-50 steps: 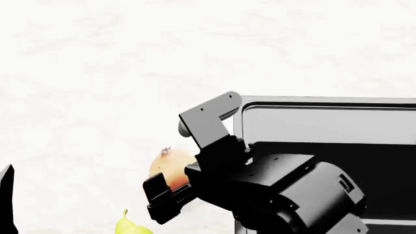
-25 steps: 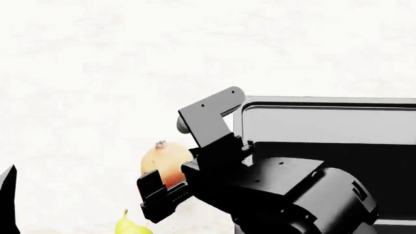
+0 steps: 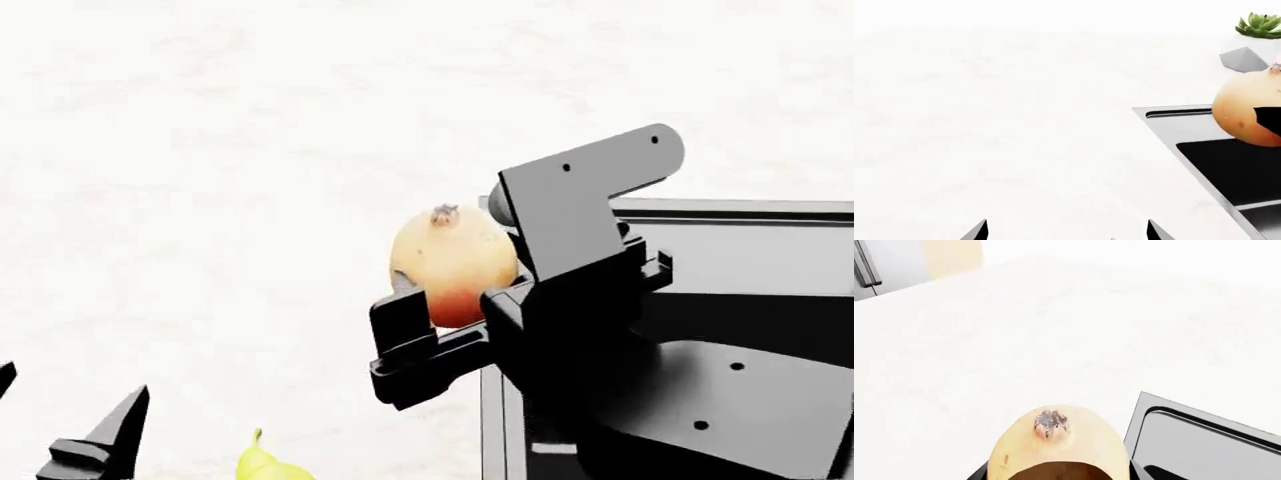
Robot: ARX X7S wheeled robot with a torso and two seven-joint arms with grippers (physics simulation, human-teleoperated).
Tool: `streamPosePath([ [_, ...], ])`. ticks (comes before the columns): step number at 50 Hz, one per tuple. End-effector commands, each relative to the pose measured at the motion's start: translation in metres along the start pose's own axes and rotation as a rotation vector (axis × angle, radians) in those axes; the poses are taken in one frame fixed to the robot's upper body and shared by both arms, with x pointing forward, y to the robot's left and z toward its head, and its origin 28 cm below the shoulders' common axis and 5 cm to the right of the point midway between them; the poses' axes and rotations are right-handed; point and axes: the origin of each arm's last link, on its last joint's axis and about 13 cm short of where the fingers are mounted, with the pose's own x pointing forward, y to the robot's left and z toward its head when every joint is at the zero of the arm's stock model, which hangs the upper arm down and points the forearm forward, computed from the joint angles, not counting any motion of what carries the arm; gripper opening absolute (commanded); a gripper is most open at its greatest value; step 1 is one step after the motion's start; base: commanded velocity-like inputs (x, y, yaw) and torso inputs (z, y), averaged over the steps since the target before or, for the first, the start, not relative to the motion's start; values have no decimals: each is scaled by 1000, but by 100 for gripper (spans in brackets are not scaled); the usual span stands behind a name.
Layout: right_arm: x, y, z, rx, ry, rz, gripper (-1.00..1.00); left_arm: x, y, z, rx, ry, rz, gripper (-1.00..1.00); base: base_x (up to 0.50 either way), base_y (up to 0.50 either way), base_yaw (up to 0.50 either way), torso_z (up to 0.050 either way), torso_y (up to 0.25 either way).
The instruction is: There is a mixed pile of frozen fruits and vegetables on the counter. Locate all the frozen vegetables and place the items in a bowl on the counter. Take all the frozen fruits and defrost them in a running sink.
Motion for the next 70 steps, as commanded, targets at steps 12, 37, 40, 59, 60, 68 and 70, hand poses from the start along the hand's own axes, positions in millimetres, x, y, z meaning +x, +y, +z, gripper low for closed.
streamPosePath([
  [12, -15, -6, -2, 20, -70, -51, -100, 5, -44, 7, 2, 154, -208, 100, 0, 0, 0, 0, 0],
  [37, -18, -7, -3, 31, -74, -39, -100, 25, -58, -21, 9, 278, -220, 100, 0, 0, 0, 0, 0],
  [40, -18, -7, -4, 30, -70, -39, -100, 28, -61, -24, 8, 291, -227, 100, 0, 0, 0, 0, 0],
  [59, -14, -6, -14, 36, -53, -24, -100, 29, -68, -42, -5, 344, -238, 100, 0, 0, 0, 1, 1],
  [60, -14, -6, -14, 38, -52, -23, -100, 31, -67, -43, -7, 347, -236, 100, 0, 0, 0, 0, 0],
  [68, -15, -6, -19, 42, -44, -23, -100, 39, -67, -50, -17, 370, -228, 100, 0, 0, 0, 0, 0],
  [70, -14, -6, -20, 45, -43, -22, -100, 41, -67, -50, -20, 373, -225, 100, 0, 0, 0, 0, 0],
])
